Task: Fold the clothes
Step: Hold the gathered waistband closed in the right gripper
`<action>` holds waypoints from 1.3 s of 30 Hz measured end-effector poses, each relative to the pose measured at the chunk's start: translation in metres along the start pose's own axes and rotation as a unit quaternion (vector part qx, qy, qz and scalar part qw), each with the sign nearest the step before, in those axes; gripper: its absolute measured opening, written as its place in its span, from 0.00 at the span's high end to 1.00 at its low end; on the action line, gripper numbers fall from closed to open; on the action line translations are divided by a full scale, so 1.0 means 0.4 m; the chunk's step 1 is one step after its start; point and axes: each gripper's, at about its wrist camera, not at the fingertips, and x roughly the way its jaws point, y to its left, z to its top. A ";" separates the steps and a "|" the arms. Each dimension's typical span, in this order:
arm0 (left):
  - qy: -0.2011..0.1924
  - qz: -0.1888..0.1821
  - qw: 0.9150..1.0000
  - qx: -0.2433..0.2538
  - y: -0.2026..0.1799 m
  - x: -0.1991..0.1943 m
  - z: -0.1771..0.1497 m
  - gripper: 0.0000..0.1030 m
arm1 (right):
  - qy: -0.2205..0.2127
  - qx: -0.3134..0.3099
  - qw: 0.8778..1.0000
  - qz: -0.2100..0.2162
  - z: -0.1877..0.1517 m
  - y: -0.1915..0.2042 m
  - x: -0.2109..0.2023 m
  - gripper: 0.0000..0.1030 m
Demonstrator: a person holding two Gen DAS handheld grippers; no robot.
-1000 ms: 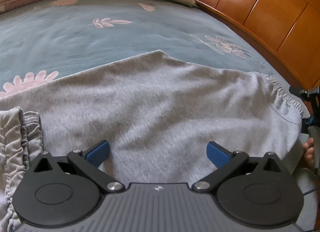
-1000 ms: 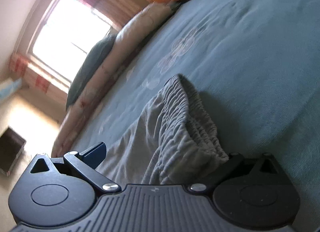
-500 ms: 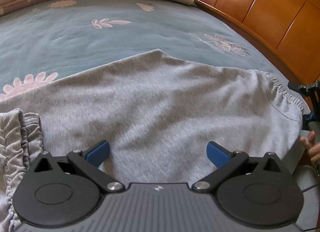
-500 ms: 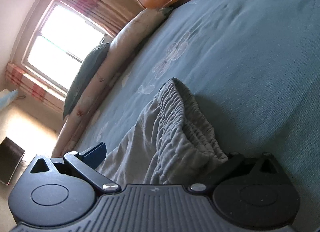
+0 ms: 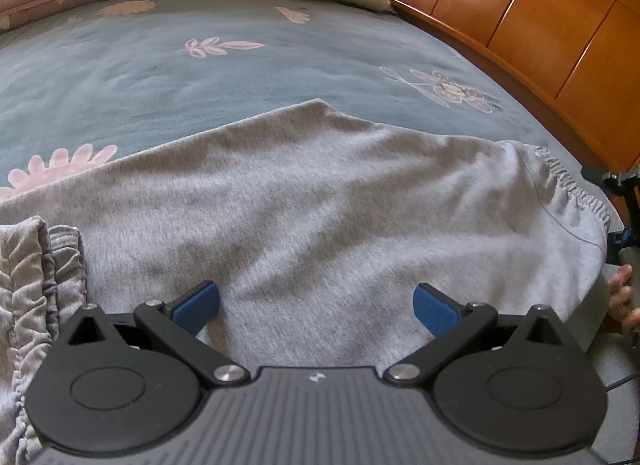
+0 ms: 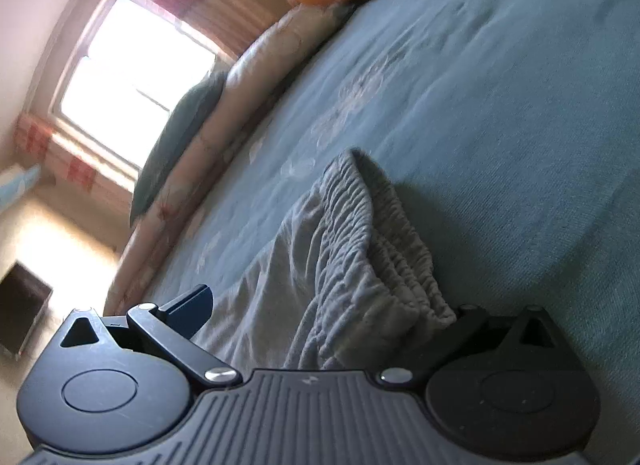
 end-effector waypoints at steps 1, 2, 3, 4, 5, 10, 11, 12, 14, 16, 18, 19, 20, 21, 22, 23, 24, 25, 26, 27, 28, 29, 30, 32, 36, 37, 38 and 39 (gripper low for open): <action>0.001 0.000 1.000 0.000 0.000 0.000 0.000 0.01 | -0.013 0.004 1.000 -0.002 -0.004 0.003 0.003 0.00; 0.001 0.000 1.000 0.000 0.000 0.001 0.001 0.01 | -0.012 0.001 1.000 -0.008 -0.005 0.008 0.007 0.00; 0.001 0.000 1.000 0.001 0.000 0.001 0.001 0.01 | -0.006 -0.004 1.000 -0.013 -0.002 0.015 0.016 0.00; 0.002 0.000 1.000 0.001 0.001 0.001 0.001 0.01 | 0.002 -0.006 1.000 -0.018 0.002 0.020 0.024 0.00; 0.002 0.000 1.000 0.001 0.001 0.002 0.002 0.01 | 0.011 -0.009 1.000 -0.022 0.007 0.025 0.032 0.02; 0.001 0.000 1.000 0.000 0.000 0.002 0.002 0.01 | 0.020 0.011 0.999 -0.032 0.014 0.000 0.030 0.31; 0.001 0.000 1.000 0.001 0.001 0.002 0.001 0.01 | 0.021 0.015 0.999 -0.034 0.016 -0.005 0.029 0.48; 0.002 0.001 1.000 0.002 -0.001 0.002 0.001 0.01 | 0.023 0.019 0.999 -0.036 0.017 -0.010 0.028 0.62; 0.003 0.002 1.000 0.003 -0.002 0.003 0.002 0.01 | 0.026 0.027 0.998 -0.040 0.020 -0.020 0.027 0.66; 0.004 0.003 1.000 0.003 -0.002 0.004 0.004 0.01 | 0.029 0.036 0.998 -0.044 0.023 -0.030 0.025 0.67; 0.006 0.003 1.000 0.006 -0.003 0.004 0.005 0.01 | 0.032 0.044 0.997 -0.048 0.025 -0.041 0.024 0.67; 0.007 0.004 1.000 0.007 -0.004 0.005 0.005 0.01 | 0.033 0.046 0.997 -0.047 0.025 -0.043 0.024 0.67; 0.008 0.004 1.000 0.008 -0.005 0.005 0.005 0.01 | 0.034 0.048 0.997 -0.046 0.025 -0.045 0.024 0.67; 0.008 0.004 1.000 0.008 -0.005 0.005 0.005 0.01 | 0.035 0.049 0.997 -0.045 0.025 -0.047 0.024 0.67; 0.008 0.005 1.000 0.008 -0.006 0.005 0.005 0.01 | 0.036 0.051 0.997 -0.044 0.025 -0.049 0.024 0.67; 0.009 0.005 1.000 0.008 -0.006 0.005 0.005 0.01 | 0.036 0.053 0.997 -0.042 0.024 -0.052 0.024 0.67; 0.009 0.005 1.000 0.010 -0.005 0.005 0.006 0.01 | 0.037 0.052 0.997 -0.044 0.025 -0.051 0.023 0.67; 0.010 0.005 1.000 0.011 -0.005 0.005 0.006 0.01 | 0.038 0.050 0.997 -0.046 0.026 -0.051 0.023 0.67; 0.010 0.005 1.000 0.012 -0.005 0.005 0.006 0.01 | 0.039 0.049 0.997 -0.048 0.026 -0.050 0.022 0.67; 0.010 0.005 1.000 0.012 -0.005 0.005 0.006 0.01 | 0.041 0.048 0.997 -0.049 0.027 -0.052 0.021 0.67; 0.010 0.006 1.000 0.013 -0.006 0.006 0.006 0.01 | 0.041 0.050 0.997 -0.049 0.028 -0.054 0.021 0.67; 0.010 0.006 1.000 0.013 -0.006 0.007 0.006 0.01 | 0.041 0.052 0.997 -0.047 0.029 -0.057 0.021 0.67; 0.010 0.006 1.000 0.014 -0.005 0.007 0.007 0.01 | 0.040 0.053 0.997 -0.047 0.028 -0.059 0.020 0.67; 0.010 0.005 1.000 0.013 -0.004 0.008 0.007 0.01 | 0.039 0.054 0.997 -0.046 0.026 -0.062 0.019 0.67; 0.010 0.004 1.000 0.011 -0.004 0.009 0.006 0.01 | 0.040 0.056 0.997 -0.045 0.027 -0.066 0.020 0.67; 0.010 0.004 1.000 0.011 -0.004 0.009 0.006 0.01 | 0.041 0.058 0.997 -0.043 0.028 -0.068 0.020 0.67; 0.010 0.004 1.000 0.012 -0.004 0.009 0.006 0.01 | 0.042 0.058 0.997 -0.041 0.029 -0.070 0.021 0.67; 0.010 0.004 1.000 0.012 -0.004 0.010 0.006 0.01 | 0.045 0.056 0.997 -0.041 0.031 -0.070 0.021 0.67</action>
